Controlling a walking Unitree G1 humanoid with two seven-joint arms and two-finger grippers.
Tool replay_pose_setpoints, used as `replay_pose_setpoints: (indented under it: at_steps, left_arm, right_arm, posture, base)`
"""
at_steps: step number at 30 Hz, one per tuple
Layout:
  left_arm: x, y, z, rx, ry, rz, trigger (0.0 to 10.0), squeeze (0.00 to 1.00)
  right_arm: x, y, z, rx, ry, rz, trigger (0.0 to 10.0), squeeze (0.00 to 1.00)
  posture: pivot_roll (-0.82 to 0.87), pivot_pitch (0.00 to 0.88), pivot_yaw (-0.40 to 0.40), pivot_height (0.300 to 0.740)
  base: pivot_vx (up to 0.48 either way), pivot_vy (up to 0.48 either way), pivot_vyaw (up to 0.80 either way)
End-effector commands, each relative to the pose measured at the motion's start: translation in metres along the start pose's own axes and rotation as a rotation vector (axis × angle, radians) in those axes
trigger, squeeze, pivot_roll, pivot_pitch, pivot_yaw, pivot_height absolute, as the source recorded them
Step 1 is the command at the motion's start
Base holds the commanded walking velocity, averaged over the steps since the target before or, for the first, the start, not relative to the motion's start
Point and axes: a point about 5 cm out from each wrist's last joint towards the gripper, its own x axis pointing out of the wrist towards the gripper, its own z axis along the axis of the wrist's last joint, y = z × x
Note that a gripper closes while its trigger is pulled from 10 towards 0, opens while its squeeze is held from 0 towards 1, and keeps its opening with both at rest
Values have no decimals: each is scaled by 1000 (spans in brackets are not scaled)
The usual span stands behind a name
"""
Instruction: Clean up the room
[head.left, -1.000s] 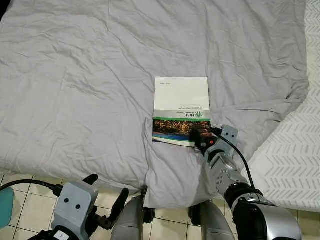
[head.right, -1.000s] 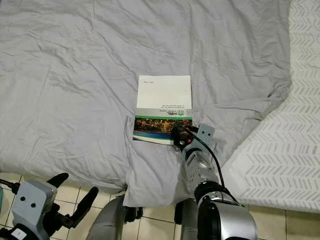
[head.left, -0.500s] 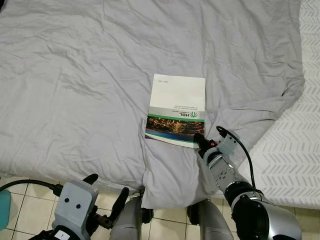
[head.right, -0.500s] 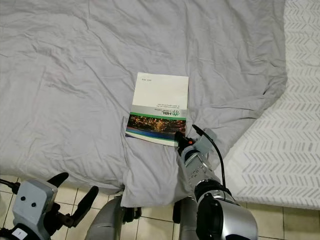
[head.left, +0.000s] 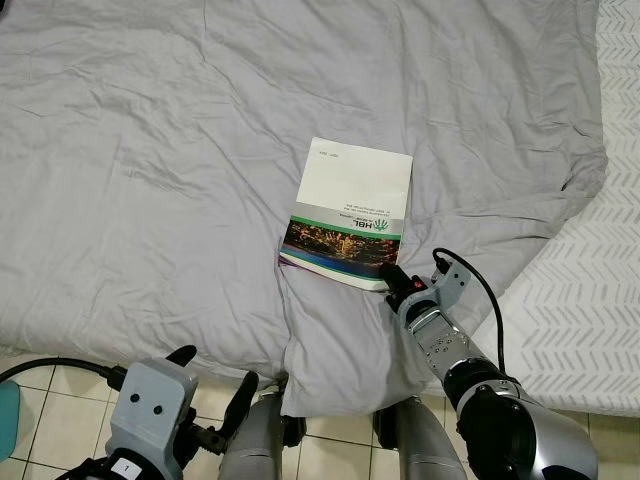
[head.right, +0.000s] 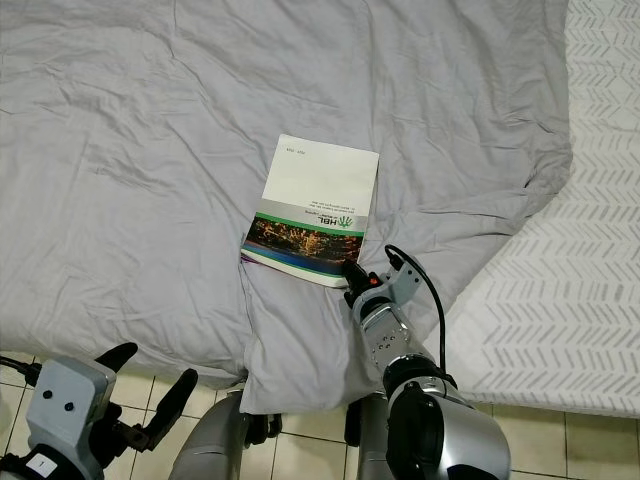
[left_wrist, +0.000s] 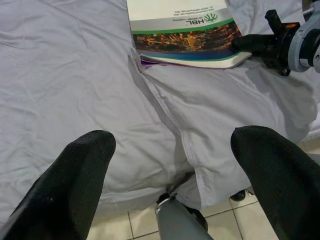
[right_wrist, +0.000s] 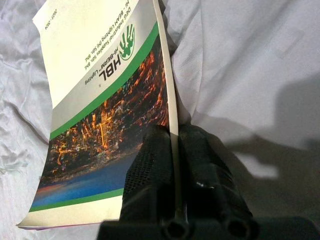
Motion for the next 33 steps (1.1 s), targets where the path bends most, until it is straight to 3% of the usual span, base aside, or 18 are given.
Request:
replay_pose_setpoints:
  at_steps: [1,2,4,5,6,7,10,12,14,16,20,21,23,27,30,33]
  left_arm:
    - [2,-1,-11,-14,43,2,10000,0]
    - [5,-1,-13,-13,41,4,10000,0]
    - [5,-1,-13,-13,41,4,10000,0]
    - [8,1,-14,-3,38,11,10000,0]
    - [17,5,-24,5,48,34,10000,0]
    - [17,5,-24,5,48,34,10000,0]
    - [43,15,-51,-19,85,90,10000,0]
    - [49,17,-57,-31,95,96,10000,0]
    - [66,16,-70,-38,106,87,10000,0]
    - [73,16,-74,-37,107,81,10000,0]
    - [109,13,-73,-16,56,60,10000,0]
    - [109,13,-73,-16,56,60,10000,0]
    - [131,19,-67,-15,6,68,10000,0]
    - [142,24,-63,-8,-26,79,10000,0]
    - [150,34,-55,5,-92,132,10000,0]
    - [147,37,-55,-3,-130,170,10000,0]
  right_arm:
    - [-1,2,-17,-72,67,9,0,0]
    - [0,4,-15,-133,66,21,0,0]
    - [0,4,-15,-133,66,21,0,0]
    - [1,6,-10,-191,51,34,0,0]
    - [-1,2,-2,-326,24,27,0,0]
    - [-1,2,-2,-326,24,27,0,0]
    - [-11,-12,18,-566,-77,18,0,0]
    - [-14,-15,22,-607,-100,12,0,0]
    - [-26,-26,37,-740,-187,-11,0,0]
    - [-30,-29,42,-773,-215,-23,0,0]
    - [-51,-36,67,-873,-367,-52,0,0]
    - [-51,-36,67,-873,-367,-52,0,0]
    - [-61,-38,76,-915,-437,-96,0,0]
    - [-70,-39,78,-950,-470,-116,0,0]
    - [-100,-43,70,-1100,-499,-122,0,0]
    - [-125,-53,59,-1150,-469,-147,0,0]
  posture:
    - [218,614,46,740]
    - [218,614,46,740]
    - [218,614,46,740]
    - [207,592,34,740]
    - [169,481,-4,740]
    - [169,481,-4,740]
    - [121,363,-28,740]
    - [110,347,-29,740]
    - [65,204,-30,740]
    - [57,185,-28,740]
    - [-9,18,-15,740]
    - [-9,18,-15,740]
    - [-41,0,-11,740]
    - [-55,0,-8,740]
    - [-71,0,-17,740]
    - [-71,0,-23,740]
  base:
    - [0,0,0]
    - [0,0,0]
    - [0,0,0]
    - [0,0,0]
    - [0,0,0]
    - [0,0,0]
    - [0,0,0]
    - [0,0,0]
    - [0,0,0]
    - [0,0,0]
    - [0,0,0]
    - [0,0,0]
    - [0,0,0]
    - [0,0,0]
    - [0,0,0]
    - [0,0,0]
